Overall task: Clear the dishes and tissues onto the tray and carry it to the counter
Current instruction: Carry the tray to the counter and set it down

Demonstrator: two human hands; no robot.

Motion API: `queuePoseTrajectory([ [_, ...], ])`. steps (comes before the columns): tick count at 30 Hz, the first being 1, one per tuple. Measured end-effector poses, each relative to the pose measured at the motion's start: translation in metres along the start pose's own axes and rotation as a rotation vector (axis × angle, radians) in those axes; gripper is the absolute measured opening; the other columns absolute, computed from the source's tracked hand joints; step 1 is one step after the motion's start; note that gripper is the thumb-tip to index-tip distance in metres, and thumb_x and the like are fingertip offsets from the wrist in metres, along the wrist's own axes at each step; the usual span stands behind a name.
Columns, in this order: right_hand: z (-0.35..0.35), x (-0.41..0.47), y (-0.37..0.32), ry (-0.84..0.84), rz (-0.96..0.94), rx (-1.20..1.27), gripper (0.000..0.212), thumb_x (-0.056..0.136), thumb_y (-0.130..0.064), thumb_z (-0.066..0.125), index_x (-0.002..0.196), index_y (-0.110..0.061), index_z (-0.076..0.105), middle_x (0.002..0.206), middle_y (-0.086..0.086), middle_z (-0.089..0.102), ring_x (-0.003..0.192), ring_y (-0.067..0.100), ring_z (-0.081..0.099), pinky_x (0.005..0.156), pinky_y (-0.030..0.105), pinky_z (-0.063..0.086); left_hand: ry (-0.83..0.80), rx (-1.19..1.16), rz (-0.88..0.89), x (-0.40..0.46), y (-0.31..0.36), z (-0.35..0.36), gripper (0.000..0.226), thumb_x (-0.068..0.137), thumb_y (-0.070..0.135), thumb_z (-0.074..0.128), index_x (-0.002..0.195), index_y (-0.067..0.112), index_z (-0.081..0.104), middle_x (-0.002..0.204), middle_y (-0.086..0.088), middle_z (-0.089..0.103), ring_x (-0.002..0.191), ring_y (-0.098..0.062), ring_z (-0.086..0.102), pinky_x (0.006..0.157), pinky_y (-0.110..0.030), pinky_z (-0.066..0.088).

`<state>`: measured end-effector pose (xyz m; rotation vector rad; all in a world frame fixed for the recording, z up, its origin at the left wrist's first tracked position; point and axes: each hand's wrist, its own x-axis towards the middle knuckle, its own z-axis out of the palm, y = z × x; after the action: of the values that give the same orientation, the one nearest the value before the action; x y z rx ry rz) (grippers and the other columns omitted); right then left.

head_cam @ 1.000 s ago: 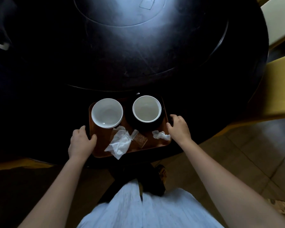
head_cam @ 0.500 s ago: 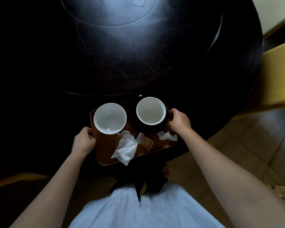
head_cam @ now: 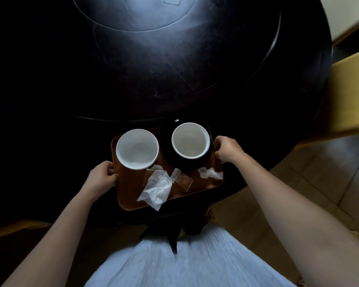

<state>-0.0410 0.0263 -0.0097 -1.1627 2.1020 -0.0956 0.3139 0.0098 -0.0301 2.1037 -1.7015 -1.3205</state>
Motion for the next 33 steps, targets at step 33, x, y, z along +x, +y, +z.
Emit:
queuePoseTrajectory([
  [33,-0.02,-0.061,0.04,0.031,-0.103,0.384,0.021,0.085,0.002,0.057,0.103,-0.007,0.055,0.094,0.008,0.06,0.096,0.026,0.061,0.082,0.043,0.053,-0.17,-0.355,0.164,-0.014,0.036,-0.026,0.043,0.084,-0.008,0.055,0.117,0.018,0.057,0.093,-0.001,0.068,0.086,-0.014,0.065,0.066,-0.023,0.054],
])
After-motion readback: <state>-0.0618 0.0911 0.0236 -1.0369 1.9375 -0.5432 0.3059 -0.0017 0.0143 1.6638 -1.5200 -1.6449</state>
